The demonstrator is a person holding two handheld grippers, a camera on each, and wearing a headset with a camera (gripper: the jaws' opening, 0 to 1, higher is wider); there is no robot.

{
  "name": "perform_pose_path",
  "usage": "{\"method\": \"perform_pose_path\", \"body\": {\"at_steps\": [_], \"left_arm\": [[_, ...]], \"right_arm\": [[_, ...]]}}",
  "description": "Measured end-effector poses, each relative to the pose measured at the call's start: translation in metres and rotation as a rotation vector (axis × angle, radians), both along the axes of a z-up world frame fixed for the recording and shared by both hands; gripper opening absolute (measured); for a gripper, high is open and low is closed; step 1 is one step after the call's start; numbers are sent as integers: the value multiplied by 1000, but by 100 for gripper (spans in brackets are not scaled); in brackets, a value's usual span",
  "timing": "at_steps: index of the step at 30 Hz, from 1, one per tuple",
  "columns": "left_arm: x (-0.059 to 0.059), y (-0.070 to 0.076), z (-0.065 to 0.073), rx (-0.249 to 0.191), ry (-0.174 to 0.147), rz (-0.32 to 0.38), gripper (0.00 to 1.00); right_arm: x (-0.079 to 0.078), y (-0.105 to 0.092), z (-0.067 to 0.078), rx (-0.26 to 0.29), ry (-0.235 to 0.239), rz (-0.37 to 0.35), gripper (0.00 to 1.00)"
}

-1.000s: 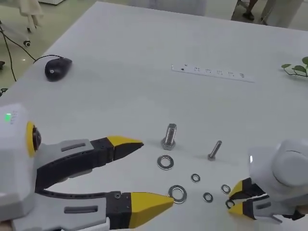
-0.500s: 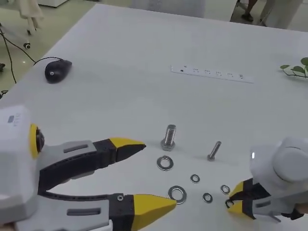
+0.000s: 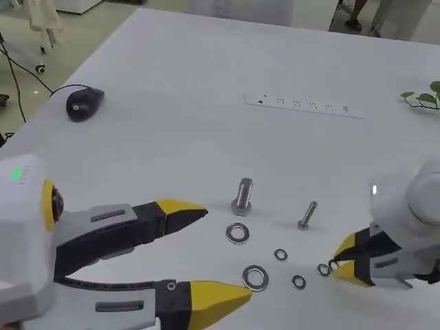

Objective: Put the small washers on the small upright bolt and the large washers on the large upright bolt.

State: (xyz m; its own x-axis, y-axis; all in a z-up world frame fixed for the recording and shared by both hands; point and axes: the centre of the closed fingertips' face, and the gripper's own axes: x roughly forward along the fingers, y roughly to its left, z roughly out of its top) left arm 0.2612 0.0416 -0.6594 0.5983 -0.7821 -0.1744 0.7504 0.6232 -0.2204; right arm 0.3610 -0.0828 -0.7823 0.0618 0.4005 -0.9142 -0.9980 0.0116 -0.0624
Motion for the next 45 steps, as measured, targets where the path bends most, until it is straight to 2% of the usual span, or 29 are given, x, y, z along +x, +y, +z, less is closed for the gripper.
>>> {"method": "perform_pose_path", "body": {"at_steps": [3,5,8,13,24,32,45], "left_arm": [[1,0,1,-1,-4,-1,55],[2,0,2,-2,-7,-1,55],[2,0,3,-4,-9,0,55],[2,2,3,-4,-7,3,55],[5,4,3,-5,-5,4,55],[5,6,2,-8,-2,10,55],[6,9,0,-11,2,18,55]], "right_arm": [[14,5,14,6,-39,5,12],[23,11,24,16,-50,8,12],[32,16,30,6,-76,23,12],[43,24,37,3,-88,41,12],[61,34,36,-22,-94,77,12],[62,38,29,-38,-72,91,12],[63,40,22,-60,-66,111,12]]}}
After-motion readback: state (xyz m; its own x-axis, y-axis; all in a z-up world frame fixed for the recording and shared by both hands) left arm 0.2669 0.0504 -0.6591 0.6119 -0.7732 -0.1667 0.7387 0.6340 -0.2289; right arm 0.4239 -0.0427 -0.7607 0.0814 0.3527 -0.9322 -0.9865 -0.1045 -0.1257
